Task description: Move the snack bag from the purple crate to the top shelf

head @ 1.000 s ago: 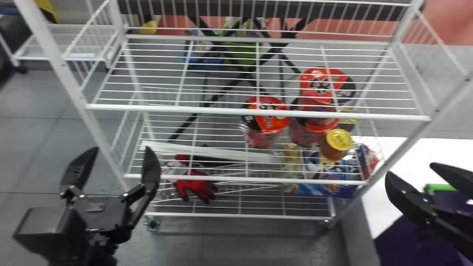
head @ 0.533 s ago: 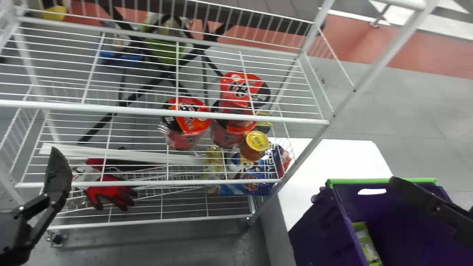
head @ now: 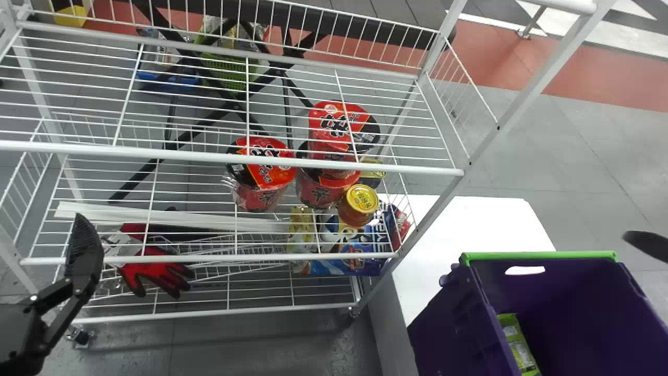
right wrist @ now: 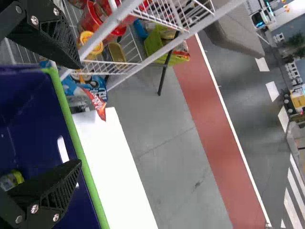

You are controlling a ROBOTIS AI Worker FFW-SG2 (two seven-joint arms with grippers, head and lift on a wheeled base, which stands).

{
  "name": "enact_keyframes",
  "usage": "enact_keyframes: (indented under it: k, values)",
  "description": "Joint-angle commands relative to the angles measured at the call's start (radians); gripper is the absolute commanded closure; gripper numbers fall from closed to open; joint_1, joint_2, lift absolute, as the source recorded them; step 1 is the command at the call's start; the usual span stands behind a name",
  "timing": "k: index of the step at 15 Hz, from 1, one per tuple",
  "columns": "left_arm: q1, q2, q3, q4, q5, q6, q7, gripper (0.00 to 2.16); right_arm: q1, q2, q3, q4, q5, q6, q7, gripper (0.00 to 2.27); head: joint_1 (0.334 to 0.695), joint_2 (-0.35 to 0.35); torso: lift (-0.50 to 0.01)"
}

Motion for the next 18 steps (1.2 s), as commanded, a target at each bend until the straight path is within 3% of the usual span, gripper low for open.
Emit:
enact_keyframes:
  k: [1, 2, 3, 8, 13, 18]
  values:
    - [-0.006, 0.001, -0.004, 0.0, -0.009, 0.046, -0.001, 0.16, -0.008, -0.128, 0.083, 0.123, 0.164, 0.002, 0.087, 0.08, 0.695, -0.35, -0.451]
    - [-0.006, 0.001, -0.005, 0.003, -0.01, 0.046, -0.001, 0.16, -0.028, -0.159, 0.129, 0.169, 0.233, 0.002, 0.143, 0.08, 0.695, -0.35, -0.451]
    - [-0.007, 0.001, -0.005, 0.003, -0.01, 0.046, -0.001, 0.16, -0.051, -0.166, 0.165, 0.198, 0.291, 0.002, 0.21, 0.07, 0.695, -0.35, -0.451]
    - [-0.018, -0.002, -0.011, 0.0, -0.026, 0.123, -0.001, 0.16, -0.057, -0.188, 0.345, 0.364, 0.498, 0.002, 0.221, 0.0, 0.695, -0.35, -0.451]
    - [-0.041, -0.005, -0.013, 0.006, -0.018, 0.163, -0.002, 0.16, -0.067, -0.171, 0.458, 0.554, 0.561, -0.003, 0.221, 0.0, 0.695, -0.35, -0.451]
    - [-0.066, -0.003, -0.025, 0.008, -0.012, 0.245, -0.008, 0.16, -0.086, -0.182, 0.452, 0.764, 0.593, -0.227, 0.221, 0.0, 0.695, -0.35, -0.451]
